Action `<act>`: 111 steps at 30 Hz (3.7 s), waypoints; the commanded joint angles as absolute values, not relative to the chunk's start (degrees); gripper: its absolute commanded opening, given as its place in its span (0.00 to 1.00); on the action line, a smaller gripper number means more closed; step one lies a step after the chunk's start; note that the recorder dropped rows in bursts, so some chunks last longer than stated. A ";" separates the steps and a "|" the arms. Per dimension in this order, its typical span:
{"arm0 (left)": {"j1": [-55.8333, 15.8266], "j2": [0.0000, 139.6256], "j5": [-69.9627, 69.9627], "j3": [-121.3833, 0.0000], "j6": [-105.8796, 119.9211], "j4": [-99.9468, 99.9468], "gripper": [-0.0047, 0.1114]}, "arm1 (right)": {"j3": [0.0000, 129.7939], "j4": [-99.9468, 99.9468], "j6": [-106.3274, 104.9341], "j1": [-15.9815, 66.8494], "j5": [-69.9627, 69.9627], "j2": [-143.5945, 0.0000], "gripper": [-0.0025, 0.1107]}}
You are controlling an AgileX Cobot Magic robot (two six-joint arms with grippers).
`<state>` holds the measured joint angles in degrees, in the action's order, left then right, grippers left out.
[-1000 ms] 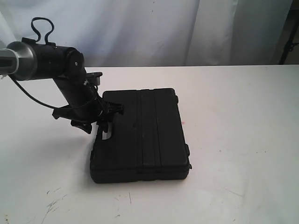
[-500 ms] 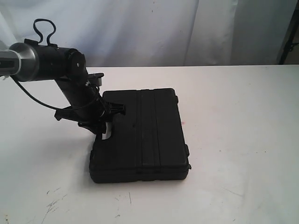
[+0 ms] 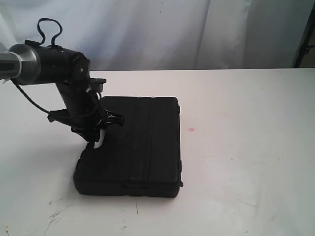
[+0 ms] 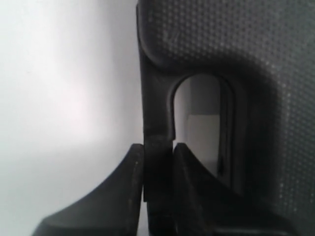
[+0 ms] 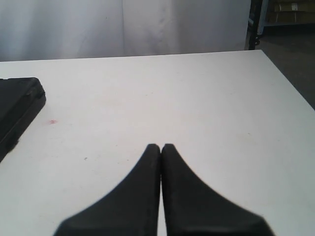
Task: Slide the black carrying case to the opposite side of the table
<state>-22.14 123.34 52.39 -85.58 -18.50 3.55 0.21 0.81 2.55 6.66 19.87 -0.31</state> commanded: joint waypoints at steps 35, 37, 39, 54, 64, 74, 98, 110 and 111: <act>-13.08 121.32 60.92 -85.50 -16.26 16.17 0.04 | 0.00 0.98 2.58 6.28 19.82 0.00 0.02; -11.45 121.32 61.10 -85.50 -14.89 14.32 0.04 | 0.00 0.98 2.58 6.28 19.82 0.00 0.02; -9.90 121.32 60.87 -85.50 -13.24 12.38 0.04 | 0.00 0.98 2.68 6.28 19.82 0.00 0.02; -5.92 121.32 58.22 -85.50 -7.30 12.50 0.04 | 0.00 0.98 2.97 6.28 19.82 0.00 0.02; -5.92 121.32 58.80 -85.50 -7.96 11.28 0.11 | 0.00 0.98 2.97 6.28 19.82 0.00 0.02; -5.92 115.33 58.30 -85.62 -8.46 11.02 0.55 | 0.00 0.98 2.97 6.28 19.82 0.00 0.02; -18.96 64.47 52.34 -71.98 -16.77 4.60 0.04 | 0.00 0.98 2.97 6.28 19.82 0.00 0.02; -18.86 36.25 45.37 -49.01 -17.82 6.16 0.04 | 0.00 0.98 2.97 6.28 19.82 0.00 0.02; -18.86 35.01 45.37 -48.75 -17.72 6.16 0.04 | 0.00 0.98 2.97 6.28 19.82 0.00 0.02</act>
<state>-18.71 39.10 46.60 -50.44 -17.17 5.55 0.21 0.81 2.98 6.66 19.87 -0.31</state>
